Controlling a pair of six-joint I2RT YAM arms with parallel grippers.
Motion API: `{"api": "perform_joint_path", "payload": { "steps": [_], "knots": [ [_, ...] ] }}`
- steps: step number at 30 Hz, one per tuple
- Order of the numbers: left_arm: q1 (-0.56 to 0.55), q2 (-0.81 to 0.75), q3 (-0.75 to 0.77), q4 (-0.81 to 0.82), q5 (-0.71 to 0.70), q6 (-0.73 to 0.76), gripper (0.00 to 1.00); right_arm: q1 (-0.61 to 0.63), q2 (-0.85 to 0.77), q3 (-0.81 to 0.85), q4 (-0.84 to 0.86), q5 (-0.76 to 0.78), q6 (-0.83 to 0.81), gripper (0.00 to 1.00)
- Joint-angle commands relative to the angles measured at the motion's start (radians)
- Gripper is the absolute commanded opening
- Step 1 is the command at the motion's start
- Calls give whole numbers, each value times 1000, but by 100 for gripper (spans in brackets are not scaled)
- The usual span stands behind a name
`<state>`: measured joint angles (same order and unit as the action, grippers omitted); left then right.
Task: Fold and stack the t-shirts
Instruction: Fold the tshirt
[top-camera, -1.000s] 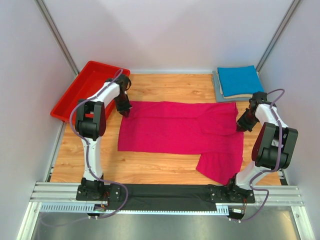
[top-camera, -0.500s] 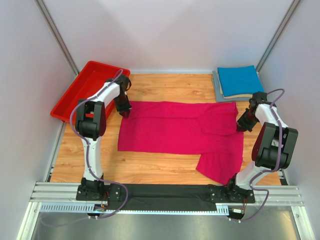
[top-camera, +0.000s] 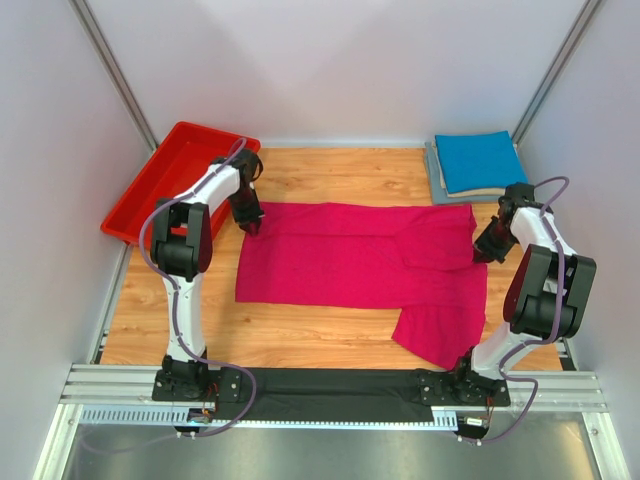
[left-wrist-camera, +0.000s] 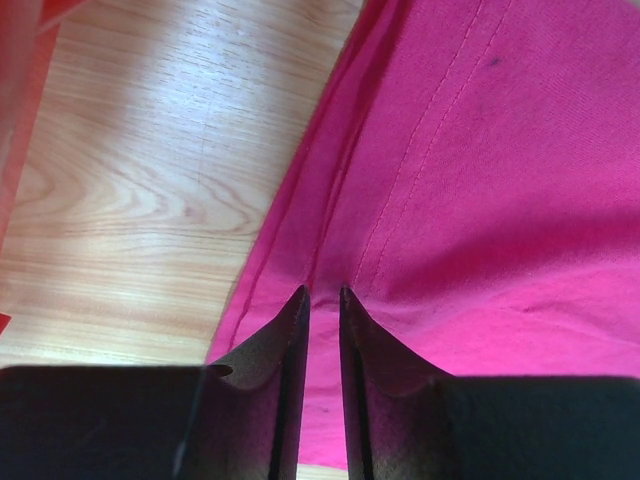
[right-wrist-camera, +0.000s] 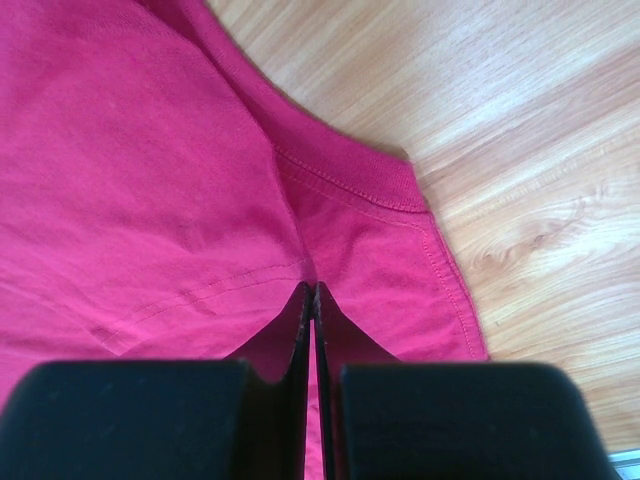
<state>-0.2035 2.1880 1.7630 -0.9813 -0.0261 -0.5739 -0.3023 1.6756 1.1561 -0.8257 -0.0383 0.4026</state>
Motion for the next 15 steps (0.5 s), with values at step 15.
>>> {"api": "perform_joint_path", "payload": {
  "steps": [15],
  "knots": [
    [-8,12,4,-7,0,-6,24,-4,-7,36,7,9,-11,0]
  ]
}}
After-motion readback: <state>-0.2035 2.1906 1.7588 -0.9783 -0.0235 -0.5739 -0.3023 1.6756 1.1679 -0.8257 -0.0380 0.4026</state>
